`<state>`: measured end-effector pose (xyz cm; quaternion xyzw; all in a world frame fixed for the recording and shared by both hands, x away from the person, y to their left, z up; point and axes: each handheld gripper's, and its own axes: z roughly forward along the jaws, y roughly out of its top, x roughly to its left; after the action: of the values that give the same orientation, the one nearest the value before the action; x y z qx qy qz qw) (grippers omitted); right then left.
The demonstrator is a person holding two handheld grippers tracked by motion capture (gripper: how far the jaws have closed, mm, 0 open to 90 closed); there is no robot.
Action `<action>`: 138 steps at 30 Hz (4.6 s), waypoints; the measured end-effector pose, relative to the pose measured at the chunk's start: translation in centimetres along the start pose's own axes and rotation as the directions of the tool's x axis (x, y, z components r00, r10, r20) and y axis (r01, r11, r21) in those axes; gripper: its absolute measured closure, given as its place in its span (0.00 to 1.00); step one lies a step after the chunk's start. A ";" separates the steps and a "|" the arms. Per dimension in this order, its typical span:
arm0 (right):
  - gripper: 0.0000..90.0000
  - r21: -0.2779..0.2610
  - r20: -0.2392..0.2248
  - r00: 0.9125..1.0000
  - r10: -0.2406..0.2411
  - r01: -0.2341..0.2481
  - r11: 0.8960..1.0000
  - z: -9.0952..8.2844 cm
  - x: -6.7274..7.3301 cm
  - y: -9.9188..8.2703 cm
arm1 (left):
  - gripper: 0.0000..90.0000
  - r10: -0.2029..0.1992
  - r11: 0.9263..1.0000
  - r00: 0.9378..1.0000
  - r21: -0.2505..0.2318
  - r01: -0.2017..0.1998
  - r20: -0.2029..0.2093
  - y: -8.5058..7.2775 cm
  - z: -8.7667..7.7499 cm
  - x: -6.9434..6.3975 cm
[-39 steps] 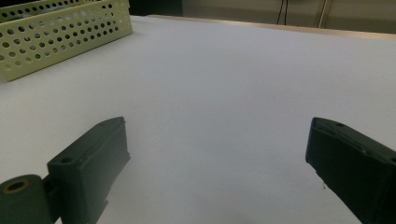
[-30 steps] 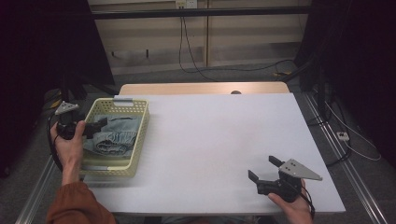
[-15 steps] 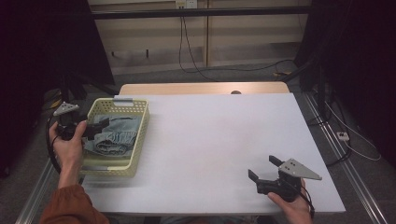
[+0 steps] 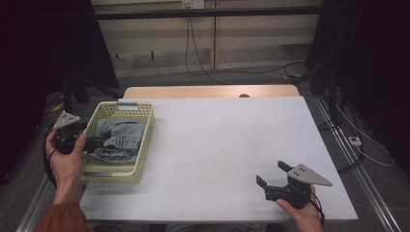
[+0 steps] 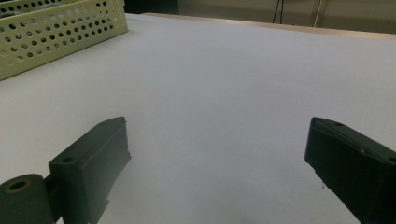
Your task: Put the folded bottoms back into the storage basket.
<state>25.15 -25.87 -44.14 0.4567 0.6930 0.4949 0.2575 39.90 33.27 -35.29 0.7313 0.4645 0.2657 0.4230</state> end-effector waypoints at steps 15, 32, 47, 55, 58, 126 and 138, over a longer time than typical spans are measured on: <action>0.07 0.000 0.000 1.000 -0.002 0.002 1.000 0.0 0.0 0.0 | 0.06 0.018 1.000 1.000 0.004 -0.018 -0.008 -1.5 -1.6 -1.4; 0.07 0.003 -0.003 1.000 -0.003 0.003 1.000 0.1 0.0 0.0 | 0.06 0.039 0.999 0.999 -0.026 -0.039 0.012 -2.1 -3.3 -3.7; 0.07 0.003 -0.005 1.000 -0.003 0.003 1.000 0.1 0.0 0.1 | 0.06 0.064 0.997 0.994 -0.049 -0.060 0.084 -1.6 -3.2 -6.5; 0.07 0.006 -0.006 1.000 -0.007 0.007 1.000 0.2 0.1 0.0 | 0.07 0.096 0.995 0.990 -0.049 -0.092 0.106 -1.0 -2.7 -7.9; 0.07 0.005 -0.007 1.000 -0.006 0.006 1.000 0.2 0.1 0.0 | 0.07 0.112 0.993 0.987 -0.052 -0.107 0.114 -0.7 -2.5 -8.4; 0.07 0.006 -0.017 1.000 -0.015 0.016 1.000 0.2 0.1 0.1 | 0.06 0.191 0.981 0.921 -0.037 -0.190 0.340 0.5 4.5 -19.0; 0.07 0.006 -0.017 1.000 -0.016 0.016 1.000 0.2 0.1 0.1 | 0.07 0.172 0.985 0.909 -0.039 -0.169 0.380 -1.8 5.1 -20.1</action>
<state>25.25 -25.68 -44.13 0.4476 0.7002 0.4947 0.2542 34.43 13.59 -39.34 0.8055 0.3069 0.1554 0.4825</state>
